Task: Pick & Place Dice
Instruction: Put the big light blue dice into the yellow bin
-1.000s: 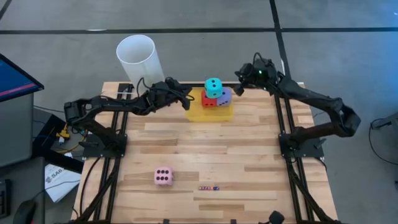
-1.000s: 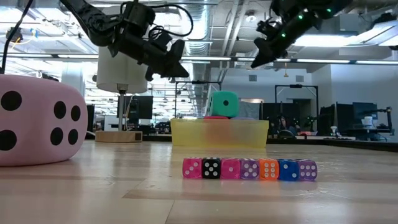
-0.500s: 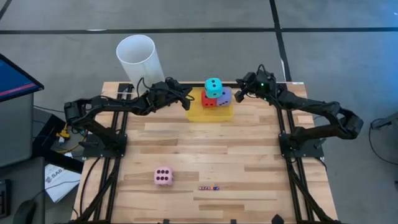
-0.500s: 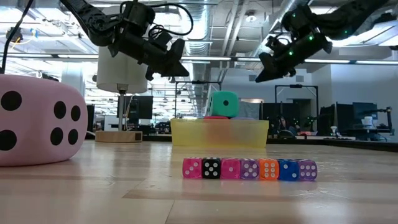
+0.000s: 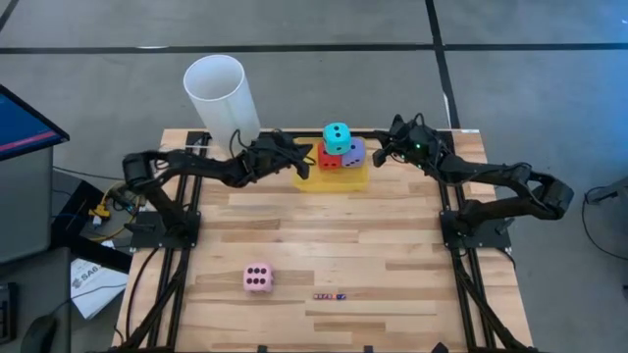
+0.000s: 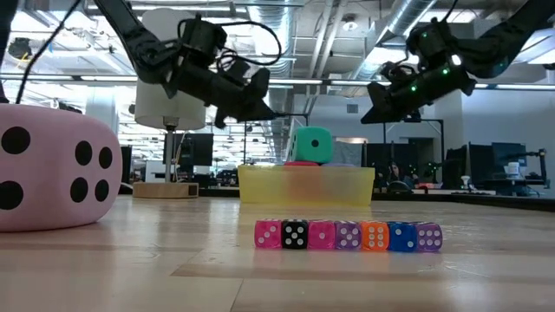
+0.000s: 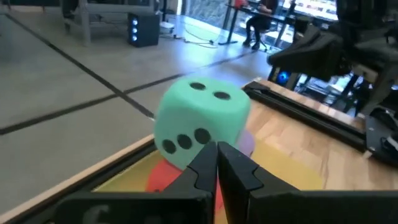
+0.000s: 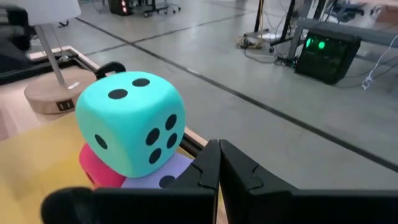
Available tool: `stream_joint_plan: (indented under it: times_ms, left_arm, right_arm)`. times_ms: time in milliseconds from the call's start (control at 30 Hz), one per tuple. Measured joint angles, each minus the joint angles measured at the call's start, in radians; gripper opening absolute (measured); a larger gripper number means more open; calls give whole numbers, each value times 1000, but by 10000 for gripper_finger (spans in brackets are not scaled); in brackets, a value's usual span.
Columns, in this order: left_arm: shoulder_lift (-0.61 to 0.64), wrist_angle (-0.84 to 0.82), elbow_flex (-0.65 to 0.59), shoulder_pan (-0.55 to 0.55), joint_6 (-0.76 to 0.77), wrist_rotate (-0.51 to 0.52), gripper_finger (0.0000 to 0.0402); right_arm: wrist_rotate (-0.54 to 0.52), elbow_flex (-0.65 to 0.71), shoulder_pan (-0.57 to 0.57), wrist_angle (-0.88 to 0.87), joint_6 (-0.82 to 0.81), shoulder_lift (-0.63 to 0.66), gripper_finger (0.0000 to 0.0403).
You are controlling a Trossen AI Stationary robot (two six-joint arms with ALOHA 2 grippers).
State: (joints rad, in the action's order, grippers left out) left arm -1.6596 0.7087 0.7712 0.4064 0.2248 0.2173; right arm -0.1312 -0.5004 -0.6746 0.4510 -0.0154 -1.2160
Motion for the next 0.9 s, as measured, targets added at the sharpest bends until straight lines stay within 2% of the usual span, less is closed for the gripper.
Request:
stream_joint_plan:
  times_ms: [233,400,500,733,900]
  left_arm:
    - [-33,61,0,4,-3,-3,3]
    - [-33,60,0,9,-3,10,3]
    - [-33,61,0,10,-1,63,3]
    - [-33,101,0,10,0,97,3]
    - [-32,111,1,7,-1,89,3]
  right_arm:
    - [0,3,0,30,30,0,1]
    - [1,3,-29,126,196,0,1]
    - [0,3,-64,183,264,0,1]
    - [-1,3,-128,180,191,0,1]
    - [0,3,-130,101,104,0,1]
